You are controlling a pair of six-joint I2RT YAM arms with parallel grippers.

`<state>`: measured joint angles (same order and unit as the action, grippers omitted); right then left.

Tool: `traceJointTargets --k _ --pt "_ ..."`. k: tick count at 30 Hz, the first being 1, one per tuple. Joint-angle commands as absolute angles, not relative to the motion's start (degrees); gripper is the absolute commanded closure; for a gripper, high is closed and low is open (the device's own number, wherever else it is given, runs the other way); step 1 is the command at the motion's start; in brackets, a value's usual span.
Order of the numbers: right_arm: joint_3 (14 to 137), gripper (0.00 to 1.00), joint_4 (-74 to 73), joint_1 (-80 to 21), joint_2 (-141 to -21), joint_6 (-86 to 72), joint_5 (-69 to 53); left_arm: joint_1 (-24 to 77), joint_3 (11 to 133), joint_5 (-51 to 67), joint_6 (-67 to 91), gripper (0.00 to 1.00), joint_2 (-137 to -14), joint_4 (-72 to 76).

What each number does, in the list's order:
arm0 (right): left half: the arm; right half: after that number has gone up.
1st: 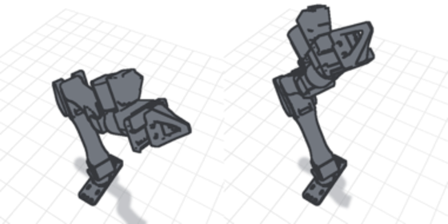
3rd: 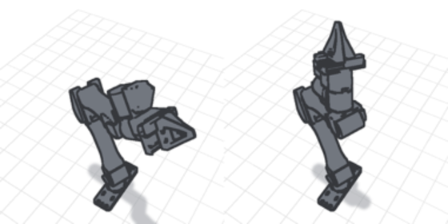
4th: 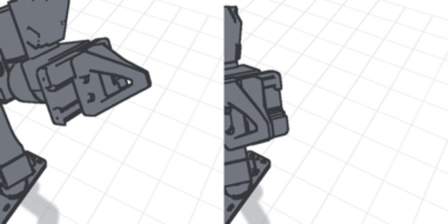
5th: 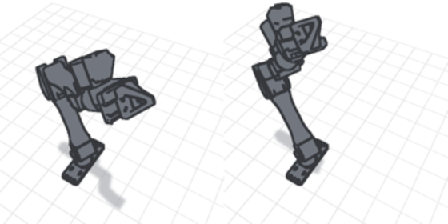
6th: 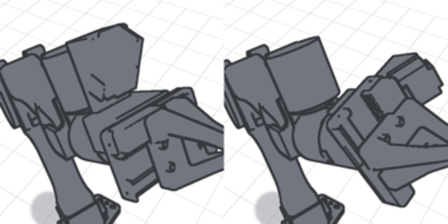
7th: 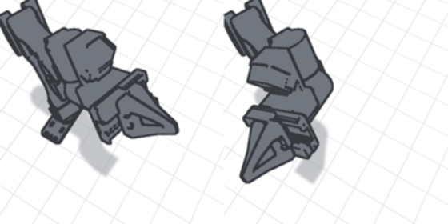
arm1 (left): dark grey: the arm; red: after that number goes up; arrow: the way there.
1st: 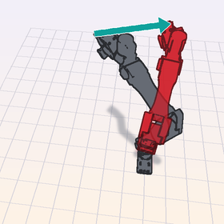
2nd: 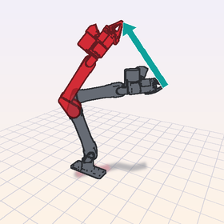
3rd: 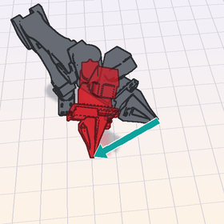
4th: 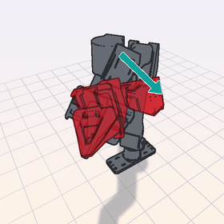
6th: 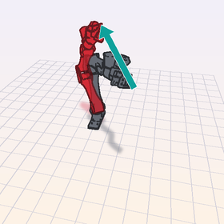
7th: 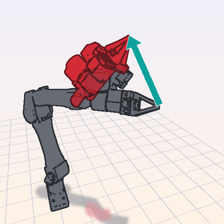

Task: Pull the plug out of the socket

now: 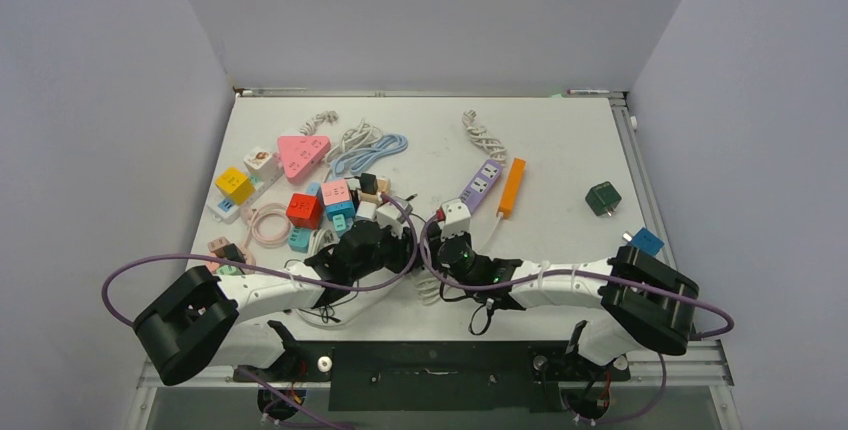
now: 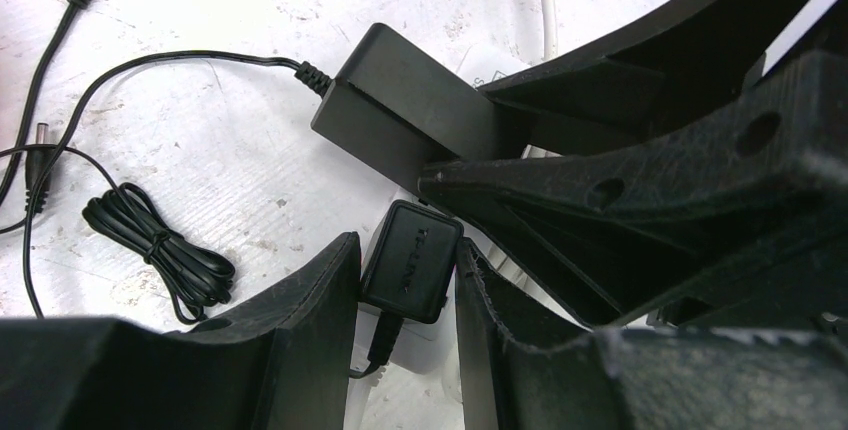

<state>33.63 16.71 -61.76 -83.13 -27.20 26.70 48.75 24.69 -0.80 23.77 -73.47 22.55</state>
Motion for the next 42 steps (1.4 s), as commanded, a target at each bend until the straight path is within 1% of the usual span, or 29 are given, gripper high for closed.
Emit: traceJointTargets --k 1,7,15,19,25,30,36,42 --pt "35.98 0.95 15.5 -65.28 -82.47 -27.01 34.38 47.55 23.64 -8.0 24.41 1.0 -75.66 13.52" --pt "37.7 0.95 14.43 -68.06 -84.67 -25.39 37.1 47.57 23.64 -8.0 24.5 1.0 -75.59 13.53" --pt "38.85 0.95 13.8 -68.95 -85.69 -24.86 38.27 47.55 23.64 -7.84 24.52 1.0 -75.72 13.71" --pt "38.11 0.95 14.25 -67.11 -84.33 -26.54 35.22 47.55 23.64 -7.78 24.27 1.0 -76.01 13.71" --pt "36.77 0.95 14.53 -61.68 -82.59 -30.96 28.61 47.57 23.9 -7.78 23.91 1.0 -76.71 13.62" --pt "37.59 0.95 12.26 -58.07 -82.85 -33.74 24.36 47.6 23.99 -7.78 23.82 1.0 -76.86 13.49" --pt "40.16 0.95 8.73 -57.37 -84.88 -34.28 23.89 47.58 24.08 -7.73 23.82 1.0 -76.92 13.45" --pt "41.1 0.95 7.57 -59.94 -85.62 -32.43 28.59 47.57 24.17 -7.96 23.98 1.0 -76.98 13.23"
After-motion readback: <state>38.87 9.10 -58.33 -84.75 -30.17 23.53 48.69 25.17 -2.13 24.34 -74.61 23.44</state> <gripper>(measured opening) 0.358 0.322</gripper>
